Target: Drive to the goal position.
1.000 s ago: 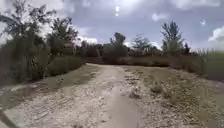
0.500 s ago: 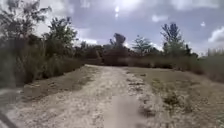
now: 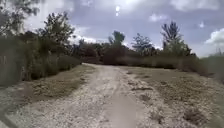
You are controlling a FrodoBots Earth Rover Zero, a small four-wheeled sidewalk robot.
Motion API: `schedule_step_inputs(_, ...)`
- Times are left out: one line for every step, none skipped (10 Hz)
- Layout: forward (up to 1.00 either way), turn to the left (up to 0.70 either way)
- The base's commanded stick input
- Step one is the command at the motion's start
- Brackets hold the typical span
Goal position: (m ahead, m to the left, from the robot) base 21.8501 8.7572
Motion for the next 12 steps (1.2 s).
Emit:
schedule_step_inputs(0.85, 0.0)
schedule_step_inputs(0.85, 0.0)
schedule_step_inputs(0.85, 0.0)
schedule_step_inputs(0.85, 0.0)
schedule_step_inputs(0.85, 0.0)
schedule_step_inputs(0.85, 0.0)
schedule_step_inputs(0.85, 0.0)
schedule_step_inputs(0.85, 0.0)
schedule_step_inputs(0.85, 0.0)
schedule_step_inputs(0.85, 0.0)
schedule_step_inputs(0.85, 0.0)
schedule_step_inputs(0.85, 0.0)
